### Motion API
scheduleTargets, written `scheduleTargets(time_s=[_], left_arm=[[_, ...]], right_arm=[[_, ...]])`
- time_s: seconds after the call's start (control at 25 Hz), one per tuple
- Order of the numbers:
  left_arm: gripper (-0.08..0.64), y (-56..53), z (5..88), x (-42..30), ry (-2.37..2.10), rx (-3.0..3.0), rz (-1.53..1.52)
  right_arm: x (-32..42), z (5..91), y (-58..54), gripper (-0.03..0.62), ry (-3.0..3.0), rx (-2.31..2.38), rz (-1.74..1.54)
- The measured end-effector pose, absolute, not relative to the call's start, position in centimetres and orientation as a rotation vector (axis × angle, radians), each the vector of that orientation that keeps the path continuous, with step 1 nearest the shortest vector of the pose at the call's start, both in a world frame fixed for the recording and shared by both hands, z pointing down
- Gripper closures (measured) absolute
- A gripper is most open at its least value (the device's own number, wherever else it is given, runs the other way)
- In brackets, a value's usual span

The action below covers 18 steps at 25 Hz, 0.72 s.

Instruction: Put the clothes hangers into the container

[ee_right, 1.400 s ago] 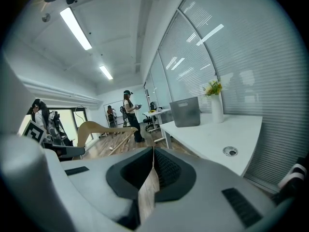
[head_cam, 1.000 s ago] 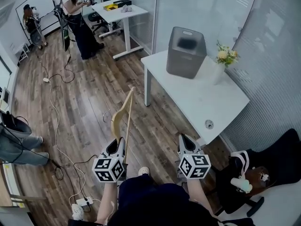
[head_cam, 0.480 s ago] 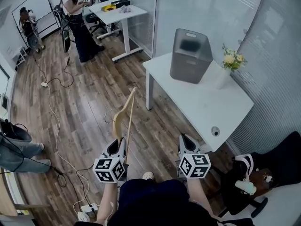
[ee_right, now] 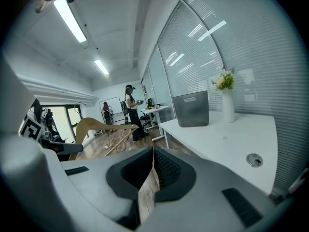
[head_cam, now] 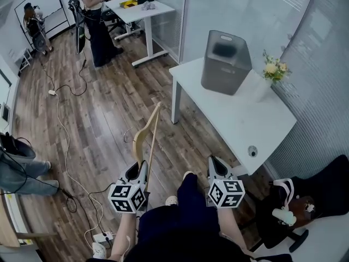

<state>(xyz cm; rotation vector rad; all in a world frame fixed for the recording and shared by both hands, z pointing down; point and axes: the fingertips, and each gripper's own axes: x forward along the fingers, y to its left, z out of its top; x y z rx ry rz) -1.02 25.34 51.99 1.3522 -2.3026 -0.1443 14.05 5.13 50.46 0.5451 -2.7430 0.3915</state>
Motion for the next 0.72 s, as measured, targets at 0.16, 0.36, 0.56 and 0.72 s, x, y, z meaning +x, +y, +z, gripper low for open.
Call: scheduleTargets(time_s=[0.16, 0.36, 0.56, 0.72], left_arm=[[0.503, 25.7, 52.7, -1.0, -2.299, 1.333, -0.142], [0.503, 24.9, 52.8, -1.5, -2.301, 1.327, -0.136], [0.503, 23.1, 52.4, -2.8, -2.296, 1.344, -0.129], [0.503, 21.1, 52.4, -4.4, -2.286, 1.353, -0.126]], right_arm=[[14.3, 51.2, 4.9, 0.561, -2.734, 0.549, 0.411], [13.9, 51.1, 3.5, 0.561, -2.743, 0.563, 0.42], [12.3, 50.7, 1.6, 0.561, -2.747, 0.565, 0.418], [10.7, 50.6, 0.0, 0.561, -2.745, 0.573, 0.427]])
